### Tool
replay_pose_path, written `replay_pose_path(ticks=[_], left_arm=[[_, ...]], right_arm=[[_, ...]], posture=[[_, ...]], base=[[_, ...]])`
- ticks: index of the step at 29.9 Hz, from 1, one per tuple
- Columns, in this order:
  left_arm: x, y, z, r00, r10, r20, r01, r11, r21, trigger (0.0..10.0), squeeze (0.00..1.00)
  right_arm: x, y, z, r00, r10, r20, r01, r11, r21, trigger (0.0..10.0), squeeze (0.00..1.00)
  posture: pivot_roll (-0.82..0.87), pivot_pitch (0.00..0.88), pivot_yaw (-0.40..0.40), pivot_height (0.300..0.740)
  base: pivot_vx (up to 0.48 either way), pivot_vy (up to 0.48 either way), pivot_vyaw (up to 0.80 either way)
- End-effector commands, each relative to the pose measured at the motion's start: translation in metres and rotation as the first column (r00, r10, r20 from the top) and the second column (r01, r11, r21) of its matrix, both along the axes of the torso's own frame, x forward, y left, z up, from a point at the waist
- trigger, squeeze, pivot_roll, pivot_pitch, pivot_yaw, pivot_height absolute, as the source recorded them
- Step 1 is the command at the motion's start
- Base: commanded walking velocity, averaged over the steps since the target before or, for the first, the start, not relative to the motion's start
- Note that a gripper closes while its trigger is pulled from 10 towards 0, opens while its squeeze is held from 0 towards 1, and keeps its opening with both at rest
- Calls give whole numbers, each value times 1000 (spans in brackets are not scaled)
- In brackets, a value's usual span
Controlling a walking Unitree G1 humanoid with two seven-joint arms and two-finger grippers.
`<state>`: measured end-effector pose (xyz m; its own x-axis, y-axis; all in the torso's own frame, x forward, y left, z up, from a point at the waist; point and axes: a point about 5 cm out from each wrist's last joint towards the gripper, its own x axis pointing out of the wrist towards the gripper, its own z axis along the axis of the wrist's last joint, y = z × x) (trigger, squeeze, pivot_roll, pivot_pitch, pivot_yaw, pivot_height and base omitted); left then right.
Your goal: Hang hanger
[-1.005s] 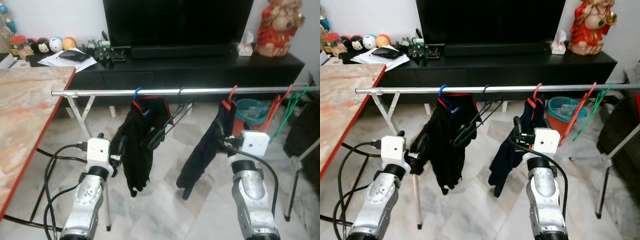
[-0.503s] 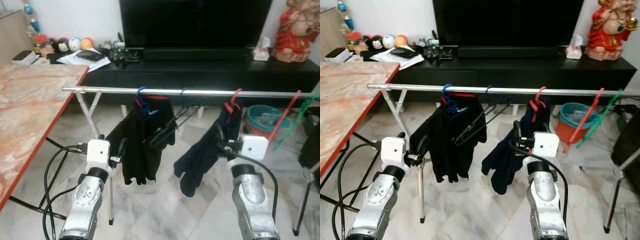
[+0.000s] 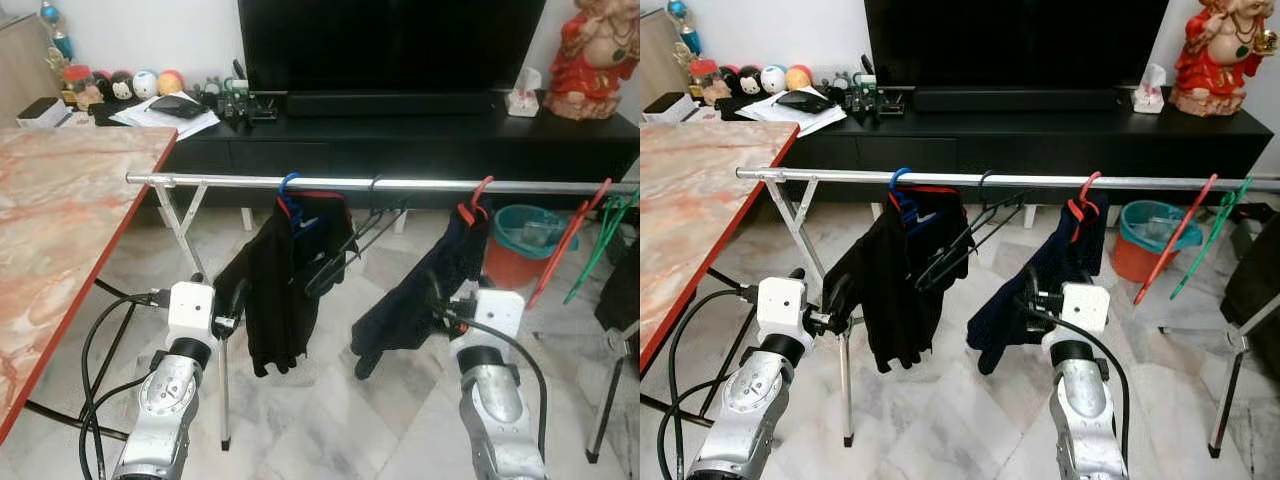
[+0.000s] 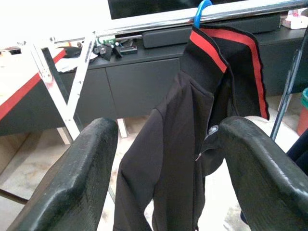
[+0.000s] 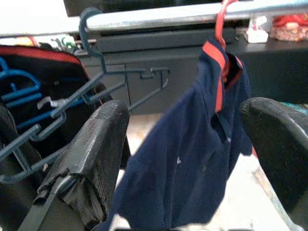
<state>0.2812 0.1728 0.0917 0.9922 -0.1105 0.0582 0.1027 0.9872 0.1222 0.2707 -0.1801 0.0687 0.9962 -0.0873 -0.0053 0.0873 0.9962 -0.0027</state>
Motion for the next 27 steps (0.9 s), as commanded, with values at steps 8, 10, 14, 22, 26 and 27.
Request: replay_pose_path(ticks=[8, 10, 14, 22, 26, 27], left_arm=[[-10, -4, 2, 1000, -12, -6, 12, 1000, -1, 10000, 0], [-16, -5, 2, 1000, -15, -14, 15, 1000, -6, 10000, 0], [-28, -3, 8, 1000, 1, -1, -1, 1000, -17, 10000, 0], [-18, -11, 44, 994, -3, 106, 11, 998, -69, 10000, 0], [14, -22, 50, 992, -35, 120, 45, 996, -78, 10000, 0], [17, -24, 51, 992, -42, 122, 51, 996, -77, 10000, 0]], right_arm=[[-6, -3, 6, 999, -17, 28, 17, 1000, -5, 10000, 0], [-9, -3, 12, 999, -18, 42, 18, 1000, -6, 10000, 0], [-18, -4, 28, 996, -12, 89, 14, 1000, -17, 10000, 0], [-11, -7, 72, 978, 16, 208, -8, 999, -39, 10000, 0], [11, -15, 73, 978, -1, 208, 13, 998, -57, 10000, 0], [13, -15, 74, 978, -2, 208, 14, 998, -57, 10000, 0]], posture=[[-22, 0, 13, 740], [-20, 0, 12, 740], [-20, 0, 8, 740], [-15, 0, -6, 740], [-35, 0, 1, 740], [-35, 0, 1, 740]], base=[[0, 0, 0], [0, 0, 0], [0, 0, 0], [0, 0, 0], [0, 0, 0], [0, 0, 0]])
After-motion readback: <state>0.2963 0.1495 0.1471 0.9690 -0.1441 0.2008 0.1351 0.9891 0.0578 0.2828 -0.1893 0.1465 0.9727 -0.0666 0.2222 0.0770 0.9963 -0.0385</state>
